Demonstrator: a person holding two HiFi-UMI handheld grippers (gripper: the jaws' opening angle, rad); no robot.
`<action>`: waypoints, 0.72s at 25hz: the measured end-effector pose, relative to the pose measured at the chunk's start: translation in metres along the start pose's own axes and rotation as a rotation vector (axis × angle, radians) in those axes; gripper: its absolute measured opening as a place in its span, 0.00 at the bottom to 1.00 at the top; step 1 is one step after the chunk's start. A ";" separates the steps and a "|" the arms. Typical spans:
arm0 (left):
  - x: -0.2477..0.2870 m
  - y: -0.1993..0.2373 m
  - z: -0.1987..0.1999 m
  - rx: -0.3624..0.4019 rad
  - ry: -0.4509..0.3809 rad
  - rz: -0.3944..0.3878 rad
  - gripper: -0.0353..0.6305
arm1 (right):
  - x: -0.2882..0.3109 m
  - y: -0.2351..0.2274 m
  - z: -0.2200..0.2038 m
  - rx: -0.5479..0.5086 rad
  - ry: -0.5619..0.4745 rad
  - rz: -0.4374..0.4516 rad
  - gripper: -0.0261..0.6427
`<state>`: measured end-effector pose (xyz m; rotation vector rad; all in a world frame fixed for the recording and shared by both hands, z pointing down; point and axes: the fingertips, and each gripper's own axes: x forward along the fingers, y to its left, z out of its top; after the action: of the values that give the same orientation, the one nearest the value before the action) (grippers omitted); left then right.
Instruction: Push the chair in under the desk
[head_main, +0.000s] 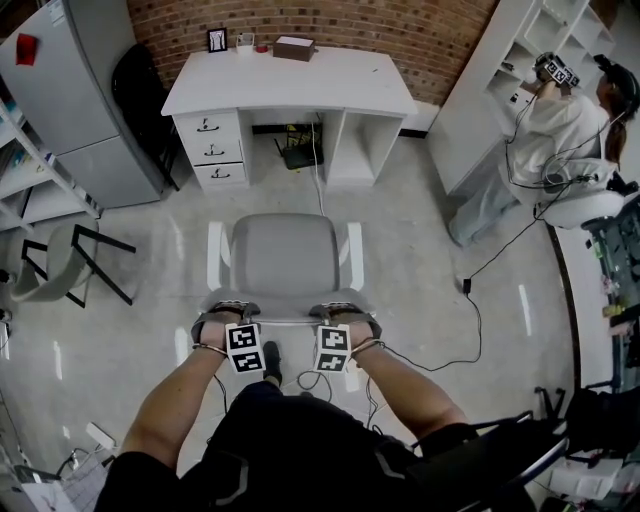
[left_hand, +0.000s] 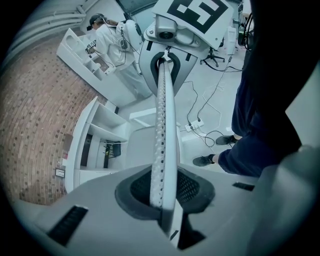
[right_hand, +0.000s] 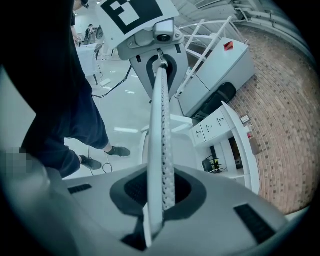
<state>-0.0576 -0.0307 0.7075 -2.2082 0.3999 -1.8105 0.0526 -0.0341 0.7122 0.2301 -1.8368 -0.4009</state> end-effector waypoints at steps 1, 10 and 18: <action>0.001 0.002 -0.001 0.004 -0.004 -0.002 0.15 | 0.002 -0.002 0.001 0.002 0.003 0.001 0.10; 0.012 0.025 -0.011 0.026 -0.020 0.010 0.12 | 0.016 -0.026 0.002 0.007 0.034 -0.001 0.09; 0.022 0.048 -0.020 0.044 -0.025 0.012 0.10 | 0.029 -0.048 0.004 0.005 0.050 -0.006 0.08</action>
<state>-0.0751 -0.0838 0.7136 -2.1924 0.3642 -1.7661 0.0377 -0.0880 0.7183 0.2474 -1.7890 -0.3919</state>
